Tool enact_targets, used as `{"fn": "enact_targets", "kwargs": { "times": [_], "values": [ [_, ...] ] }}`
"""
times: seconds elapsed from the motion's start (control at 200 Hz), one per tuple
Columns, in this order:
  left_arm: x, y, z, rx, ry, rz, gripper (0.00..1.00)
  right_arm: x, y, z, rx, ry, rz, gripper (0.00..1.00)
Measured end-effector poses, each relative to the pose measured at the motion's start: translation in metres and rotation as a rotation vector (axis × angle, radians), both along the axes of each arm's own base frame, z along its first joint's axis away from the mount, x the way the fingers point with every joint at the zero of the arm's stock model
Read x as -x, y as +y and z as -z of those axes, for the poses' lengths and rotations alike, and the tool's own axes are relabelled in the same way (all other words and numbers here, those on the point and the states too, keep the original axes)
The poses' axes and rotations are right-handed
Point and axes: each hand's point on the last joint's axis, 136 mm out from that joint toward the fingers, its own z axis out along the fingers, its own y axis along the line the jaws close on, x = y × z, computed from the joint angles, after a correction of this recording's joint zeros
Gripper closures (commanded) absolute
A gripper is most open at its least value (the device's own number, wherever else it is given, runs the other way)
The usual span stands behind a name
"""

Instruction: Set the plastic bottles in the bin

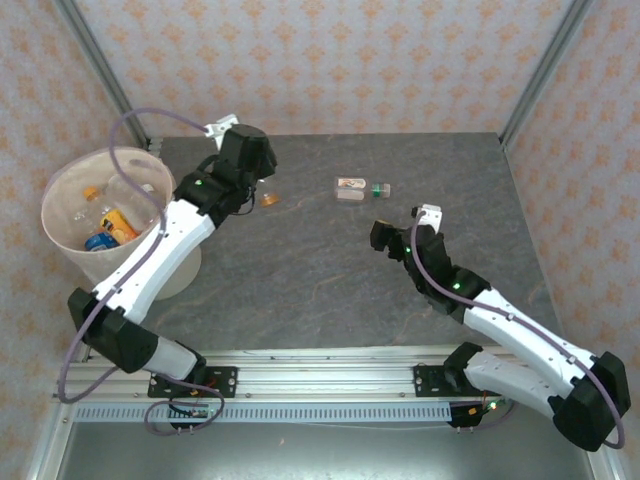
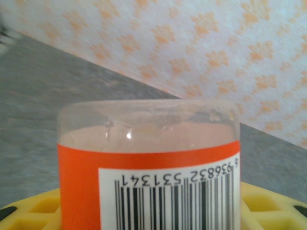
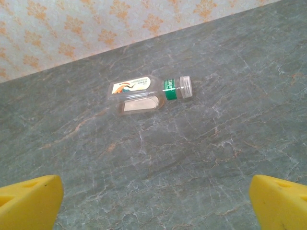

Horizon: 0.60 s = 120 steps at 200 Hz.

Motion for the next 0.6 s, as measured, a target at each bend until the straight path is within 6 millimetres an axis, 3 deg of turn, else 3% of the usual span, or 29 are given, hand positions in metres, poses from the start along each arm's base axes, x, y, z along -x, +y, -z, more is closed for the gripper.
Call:
{"fn": "enact_targets", "kwargs": {
  "times": [0.375, 0.6],
  "values": [
    [0.07, 0.12, -0.088, -0.284, -0.042, -0.251, 0.45, -0.006, 0.004, 0.011, 0.022, 0.037, 0.004, 0.01],
    [0.115, 0.186, -0.107, -0.434, 0.028, -0.447, 0.45, -0.017, 0.014, 0.003, 0.017, 0.04, 0.007, 0.01]
  ]
}}
